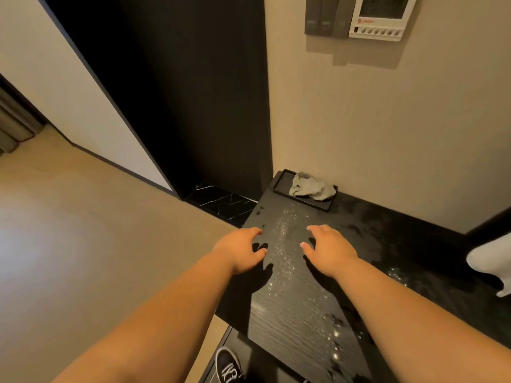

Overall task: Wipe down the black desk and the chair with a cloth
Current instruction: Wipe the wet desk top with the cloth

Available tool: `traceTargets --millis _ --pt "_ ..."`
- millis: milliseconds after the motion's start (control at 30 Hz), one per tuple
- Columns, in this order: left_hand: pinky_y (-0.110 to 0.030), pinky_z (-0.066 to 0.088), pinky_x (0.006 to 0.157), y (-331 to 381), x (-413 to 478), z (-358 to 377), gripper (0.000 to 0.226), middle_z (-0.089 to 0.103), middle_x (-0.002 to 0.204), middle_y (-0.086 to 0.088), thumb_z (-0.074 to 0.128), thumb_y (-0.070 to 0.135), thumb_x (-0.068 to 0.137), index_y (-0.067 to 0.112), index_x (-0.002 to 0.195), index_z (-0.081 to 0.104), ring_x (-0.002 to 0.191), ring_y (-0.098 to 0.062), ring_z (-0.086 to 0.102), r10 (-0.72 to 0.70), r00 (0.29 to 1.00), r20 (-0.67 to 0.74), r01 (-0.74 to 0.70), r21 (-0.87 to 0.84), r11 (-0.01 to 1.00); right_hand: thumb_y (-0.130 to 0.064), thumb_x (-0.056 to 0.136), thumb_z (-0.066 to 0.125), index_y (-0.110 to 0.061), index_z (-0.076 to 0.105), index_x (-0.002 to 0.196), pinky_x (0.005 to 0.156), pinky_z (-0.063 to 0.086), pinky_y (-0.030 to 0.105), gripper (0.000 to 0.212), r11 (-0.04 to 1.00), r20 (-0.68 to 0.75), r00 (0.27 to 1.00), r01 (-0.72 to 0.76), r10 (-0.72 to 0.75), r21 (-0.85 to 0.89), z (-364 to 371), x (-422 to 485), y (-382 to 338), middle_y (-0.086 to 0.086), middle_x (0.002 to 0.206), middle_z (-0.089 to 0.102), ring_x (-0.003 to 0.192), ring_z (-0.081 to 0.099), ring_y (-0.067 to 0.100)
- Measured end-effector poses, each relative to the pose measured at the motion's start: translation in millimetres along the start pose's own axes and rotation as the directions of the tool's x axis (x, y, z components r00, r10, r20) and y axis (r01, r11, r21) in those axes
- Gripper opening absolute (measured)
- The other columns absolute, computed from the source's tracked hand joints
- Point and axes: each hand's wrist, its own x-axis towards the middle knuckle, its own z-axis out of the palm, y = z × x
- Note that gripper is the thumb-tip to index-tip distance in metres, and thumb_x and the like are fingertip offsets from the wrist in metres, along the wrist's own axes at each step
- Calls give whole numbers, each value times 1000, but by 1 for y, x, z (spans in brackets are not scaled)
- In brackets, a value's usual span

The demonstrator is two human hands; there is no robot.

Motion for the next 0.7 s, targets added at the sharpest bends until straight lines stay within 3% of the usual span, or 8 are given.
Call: traceTargets --millis 500,600,700 --pt "-44 48 112 -22 158 -67 67 56 151 3 60 56 96 31 156 42 138 -21 53 227 968 106 -235 75 969 -47 100 55 -19 49 145 104 47 40 54 970 -151 958 -240 244 43 -33 98 -14 8 141 54 129 50 27" --pt "-45 49 111 -24 187 -75 66 57 150 0 59 56 97 31 155 43 136 -24 54 273 952 136 -287 92 954 -41 99 55 -21 56 133 96 48 41 39 951 -231 929 -307 289 -42 -35 119 -15 8 132 56 119 52 28" --pt "-45 52 106 -24 210 -78 63 60 145 -2 60 55 97 31 153 46 130 -25 58 308 934 179 -330 109 938 -36 98 58 -25 53 138 101 40 42 42 922 -291 901 -368 323 -117 -33 137 -13 8 144 47 128 46 30"
